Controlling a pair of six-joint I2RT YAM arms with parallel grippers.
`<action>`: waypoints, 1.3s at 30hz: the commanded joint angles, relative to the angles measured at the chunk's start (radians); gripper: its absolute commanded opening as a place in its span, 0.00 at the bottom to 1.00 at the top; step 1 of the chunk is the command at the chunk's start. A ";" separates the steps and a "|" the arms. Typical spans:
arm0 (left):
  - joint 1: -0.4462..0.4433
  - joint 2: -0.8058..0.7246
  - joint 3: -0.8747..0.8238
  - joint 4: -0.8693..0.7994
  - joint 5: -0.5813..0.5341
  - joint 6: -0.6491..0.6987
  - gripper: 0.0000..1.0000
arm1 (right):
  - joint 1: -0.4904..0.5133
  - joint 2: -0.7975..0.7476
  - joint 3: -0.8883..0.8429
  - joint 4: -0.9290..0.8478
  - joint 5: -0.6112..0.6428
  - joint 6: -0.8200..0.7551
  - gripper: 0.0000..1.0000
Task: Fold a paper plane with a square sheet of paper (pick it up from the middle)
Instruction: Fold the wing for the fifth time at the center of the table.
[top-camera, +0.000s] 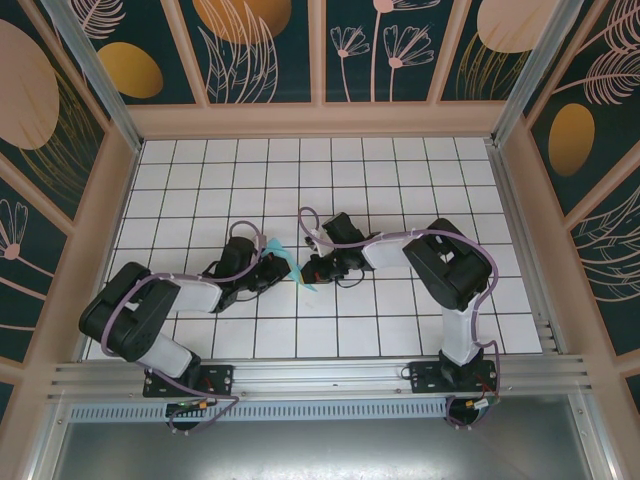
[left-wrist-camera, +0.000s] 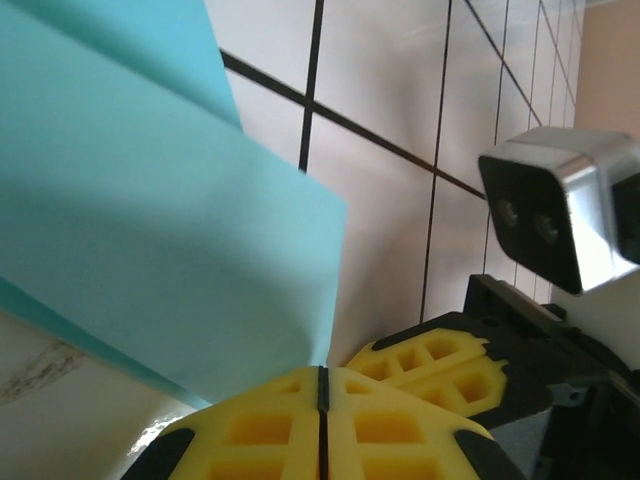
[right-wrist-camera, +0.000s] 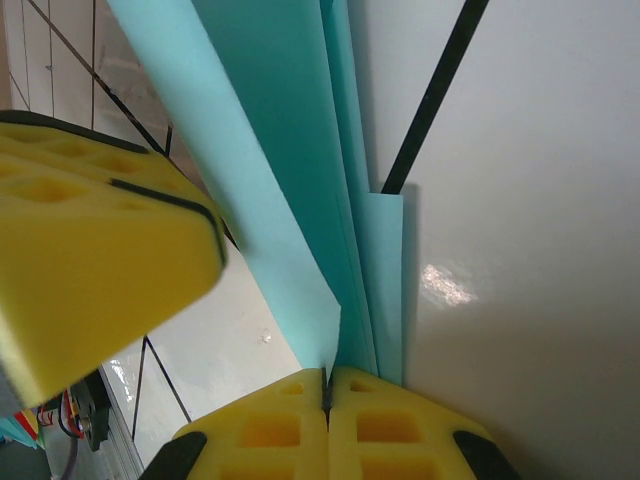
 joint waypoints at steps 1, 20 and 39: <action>-0.007 0.029 0.018 0.041 0.017 -0.005 0.10 | 0.016 0.045 0.006 -0.062 0.056 -0.009 0.03; -0.007 0.107 0.049 -0.121 -0.076 0.000 0.05 | 0.009 -0.066 -0.025 -0.086 0.039 0.004 0.12; -0.006 0.109 0.067 -0.175 -0.094 0.009 0.04 | 0.006 -0.142 -0.078 -0.120 0.123 0.029 0.17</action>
